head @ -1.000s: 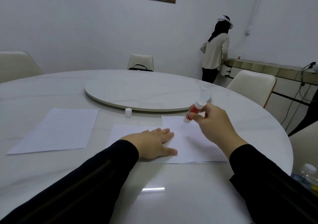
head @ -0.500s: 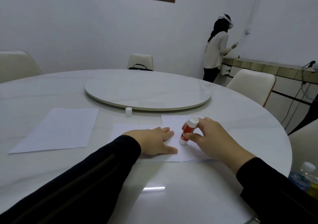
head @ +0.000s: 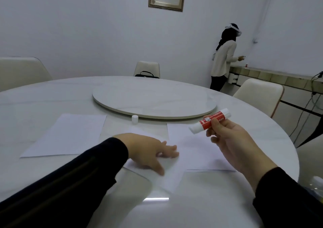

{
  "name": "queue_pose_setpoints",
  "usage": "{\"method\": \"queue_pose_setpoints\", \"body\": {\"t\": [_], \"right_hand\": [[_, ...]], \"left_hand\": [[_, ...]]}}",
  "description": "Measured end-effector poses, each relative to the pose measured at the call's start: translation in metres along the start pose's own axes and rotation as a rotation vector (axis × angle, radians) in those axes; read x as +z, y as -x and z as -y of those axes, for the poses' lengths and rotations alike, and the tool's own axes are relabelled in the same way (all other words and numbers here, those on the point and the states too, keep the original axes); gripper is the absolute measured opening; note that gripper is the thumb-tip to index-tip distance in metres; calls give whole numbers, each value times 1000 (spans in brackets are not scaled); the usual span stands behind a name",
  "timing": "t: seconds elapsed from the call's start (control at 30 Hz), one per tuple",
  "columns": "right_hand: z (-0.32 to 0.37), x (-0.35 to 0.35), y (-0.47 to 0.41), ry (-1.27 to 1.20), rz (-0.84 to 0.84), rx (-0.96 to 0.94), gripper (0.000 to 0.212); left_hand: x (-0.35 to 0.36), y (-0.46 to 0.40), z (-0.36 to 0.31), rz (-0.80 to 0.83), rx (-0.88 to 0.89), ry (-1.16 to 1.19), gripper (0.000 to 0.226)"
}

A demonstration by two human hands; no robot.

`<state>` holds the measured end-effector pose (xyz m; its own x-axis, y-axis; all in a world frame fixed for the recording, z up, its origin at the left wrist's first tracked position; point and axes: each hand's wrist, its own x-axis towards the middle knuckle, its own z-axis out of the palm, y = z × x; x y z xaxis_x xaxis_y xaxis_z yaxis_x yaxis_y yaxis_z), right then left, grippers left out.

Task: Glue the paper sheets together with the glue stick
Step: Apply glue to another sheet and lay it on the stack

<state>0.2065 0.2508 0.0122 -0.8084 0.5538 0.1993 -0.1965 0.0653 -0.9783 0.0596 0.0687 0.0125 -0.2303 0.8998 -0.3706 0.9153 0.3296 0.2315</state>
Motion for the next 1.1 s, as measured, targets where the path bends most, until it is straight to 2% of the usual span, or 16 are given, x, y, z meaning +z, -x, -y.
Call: {"method": "queue_pose_setpoints", "body": {"t": [0.1, 0.17, 0.2, 0.27, 0.3, 0.33, 0.37, 0.43, 0.53, 0.6, 0.73, 0.87, 1.1], "right_hand": [[-15, 11, -16, 92, -61, 130, 15], [-28, 16, -22, 111, -90, 192, 13], [-32, 17, -23, 121, -108, 200, 13], [-36, 19, -25, 155, -141, 193, 13], [-36, 21, -24, 169, -153, 189, 13], [-35, 23, -23, 182, -158, 182, 12], [-33, 25, -22, 196, -159, 168, 11], [-26, 32, -22, 229, -145, 118, 10], [-13, 50, -25, 278, -67, 31, 10], [-8, 66, -32, 346, -43, -23, 9], [-12, 99, -50, 496, -35, -141, 10], [-26, 116, -66, 654, -28, -163, 12], [-43, 118, -74, 781, 14, -144, 7]], "left_hand": [[-7, 26, 13, 72, 74, 146, 66], [-4, 37, 22, 21, 73, 263, 62], [0, 38, 25, -60, 60, 328, 55], [13, 35, 29, -377, -56, 398, 38], [21, 32, 30, -526, -142, 365, 39], [29, 29, 31, -595, -209, 279, 49], [35, 27, 32, -567, -248, 169, 60], [41, 24, 37, -378, -251, 32, 70], [29, 31, 50, -216, -241, 90, 72], [18, 33, 54, -242, -247, 129, 73], [22, 15, 44, -492, -223, 202, 66], [41, 1, 45, -415, -225, 7, 69], [41, 0, 48, -371, -246, -5, 72]]}}
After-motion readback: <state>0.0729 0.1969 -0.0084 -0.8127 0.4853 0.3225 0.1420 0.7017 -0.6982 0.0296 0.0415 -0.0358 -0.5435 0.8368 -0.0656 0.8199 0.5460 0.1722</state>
